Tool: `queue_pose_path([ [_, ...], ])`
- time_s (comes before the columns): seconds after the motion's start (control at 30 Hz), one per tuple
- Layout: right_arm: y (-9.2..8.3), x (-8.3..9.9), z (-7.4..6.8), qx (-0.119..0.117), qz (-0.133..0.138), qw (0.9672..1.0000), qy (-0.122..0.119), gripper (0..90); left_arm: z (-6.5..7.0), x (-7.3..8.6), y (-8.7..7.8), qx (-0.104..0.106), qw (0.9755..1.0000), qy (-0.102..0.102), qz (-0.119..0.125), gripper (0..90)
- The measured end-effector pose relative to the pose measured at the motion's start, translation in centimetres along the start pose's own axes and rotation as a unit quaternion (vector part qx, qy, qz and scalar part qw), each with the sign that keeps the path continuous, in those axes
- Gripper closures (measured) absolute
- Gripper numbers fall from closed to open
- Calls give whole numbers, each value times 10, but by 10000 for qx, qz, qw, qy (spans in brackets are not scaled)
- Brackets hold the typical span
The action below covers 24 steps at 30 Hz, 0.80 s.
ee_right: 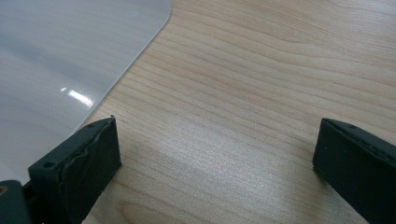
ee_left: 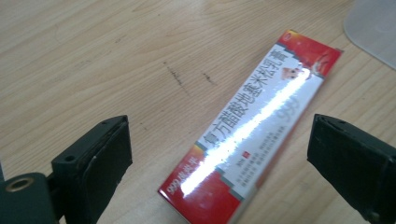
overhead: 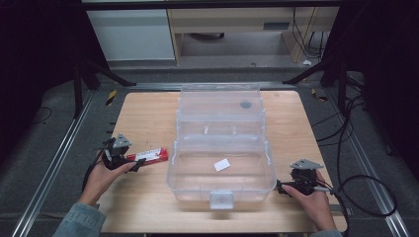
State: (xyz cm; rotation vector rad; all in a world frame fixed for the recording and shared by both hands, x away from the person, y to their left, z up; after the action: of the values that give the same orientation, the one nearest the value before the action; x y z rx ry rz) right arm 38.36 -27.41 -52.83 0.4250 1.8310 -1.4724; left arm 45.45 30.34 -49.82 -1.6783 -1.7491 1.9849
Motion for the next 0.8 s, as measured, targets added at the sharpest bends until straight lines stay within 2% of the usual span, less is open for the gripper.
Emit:
queue_pose_path([
  [0.07, 0, 0, 0, 4, 0, 10000, 6, 12, -4, 0, 4, 68, 9999, 79, -59, 52],
  [0.1, 0, 0, 0, 10, 1, 10000, 1, 12, -6, 0, 7, 236, 9997, 33, 9, 48],
  [0.13, 0, 0, 0, 10, 2, 10000, 1, 12, -6, 0, 7, 236, 9997, 33, 9, 46],
  [0.17, 0, 0, 0, 11, -1, 10000, 8, 12, -7, 0, 11, 399, 9992, 28, -83, 45],
  [0.27, 0, 0, 0, 11, 0, 10000, 8, 12, -4, 1, 15, 493, 9985, 138, -190, 52],
  [0.3, 0, 0, 0, 11, 1, 10000, 9, 12, -1, 2, 19, 583, 9977, 173, -304, 53],
  [0.37, 0, 0, 0, 8, 0, 10000, 6, 12, 0, 2, 21, 612, 9974, 169, -335, 61],
  [0.4, 0, 0, 0, 11, -1, 10000, 7, 12, 1, 3, 22, 648, 9970, 185, -369, 96],
  [0.43, 0, 0, 0, 7, 0, 10000, 6, 12, 2, 4, 22, 739, 9965, 165, -363, 196],
  [0.53, 0, 0, 0, 10, 0, 10000, 7, 12, 3, 5, 21, 734, 9966, 148, -349, 245],
  [0.7, 0, 0, 0, 10, 0, 10000, 7, 12, 7, 13, 9, 752, 9964, 153, -355, 454],
  [0.8, 0, 0, 0, 12, 0, 10000, 7, 12, 13, 18, 3, 689, 9966, 149, -421, 488],
])
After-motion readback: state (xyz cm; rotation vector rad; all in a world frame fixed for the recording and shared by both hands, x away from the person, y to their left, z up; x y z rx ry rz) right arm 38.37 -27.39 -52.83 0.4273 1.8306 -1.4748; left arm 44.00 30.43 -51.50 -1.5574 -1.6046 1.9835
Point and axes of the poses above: each handheld gripper's, and its own axes: y roughly forward along the jaws, x roughly out of its underside, z roughly to its right, the point moved 3 cm from there along y, roughly forward along the jaws, and after that the axes turned 8 degrees about y, right-handed, at the moved point
